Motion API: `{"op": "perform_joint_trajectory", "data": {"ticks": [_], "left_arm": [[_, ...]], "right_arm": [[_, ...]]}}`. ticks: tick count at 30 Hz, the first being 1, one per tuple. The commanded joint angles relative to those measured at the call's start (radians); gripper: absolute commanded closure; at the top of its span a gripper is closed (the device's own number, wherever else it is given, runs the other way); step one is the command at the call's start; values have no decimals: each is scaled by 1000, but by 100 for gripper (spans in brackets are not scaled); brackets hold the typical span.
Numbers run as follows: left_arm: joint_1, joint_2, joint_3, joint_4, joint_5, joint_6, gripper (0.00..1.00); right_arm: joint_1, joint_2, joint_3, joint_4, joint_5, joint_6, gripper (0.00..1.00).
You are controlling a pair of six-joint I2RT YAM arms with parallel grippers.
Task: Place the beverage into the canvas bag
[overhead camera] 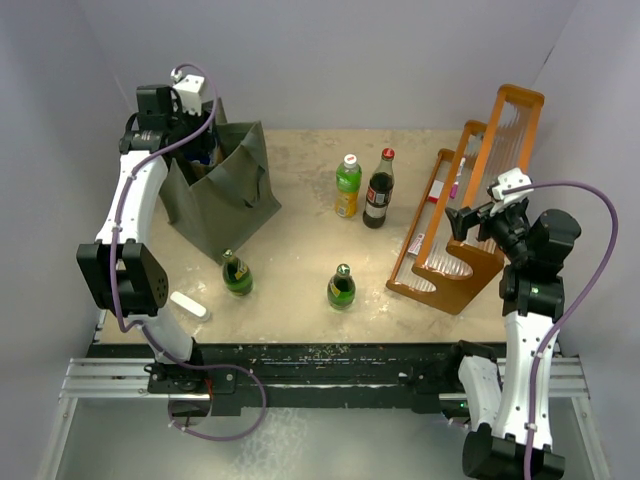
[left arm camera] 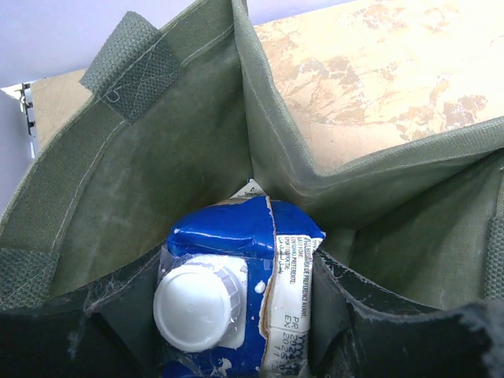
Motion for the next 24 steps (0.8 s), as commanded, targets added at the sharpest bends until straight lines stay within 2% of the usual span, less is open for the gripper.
{"op": "perform_joint_trajectory", "data": {"ticks": [1, 7, 14, 19, 24], "left_arm": [[7, -68, 87, 254, 120, -2, 100], [7, -82, 98, 169, 300, -35, 100], [-6, -101, 68, 76, 543, -75, 100], [-36, -132, 49, 56, 517, -44, 100], [-39, -149, 37, 58, 461, -21, 100]], "right_arm": [[1, 30, 26, -30, -107, 34, 0], [76, 174, 193, 12, -169, 59, 1], [347, 409, 396, 76, -54, 67, 2], [528, 630, 591, 84, 36, 77, 5], [655, 851, 818, 65, 110, 114, 9]]}}
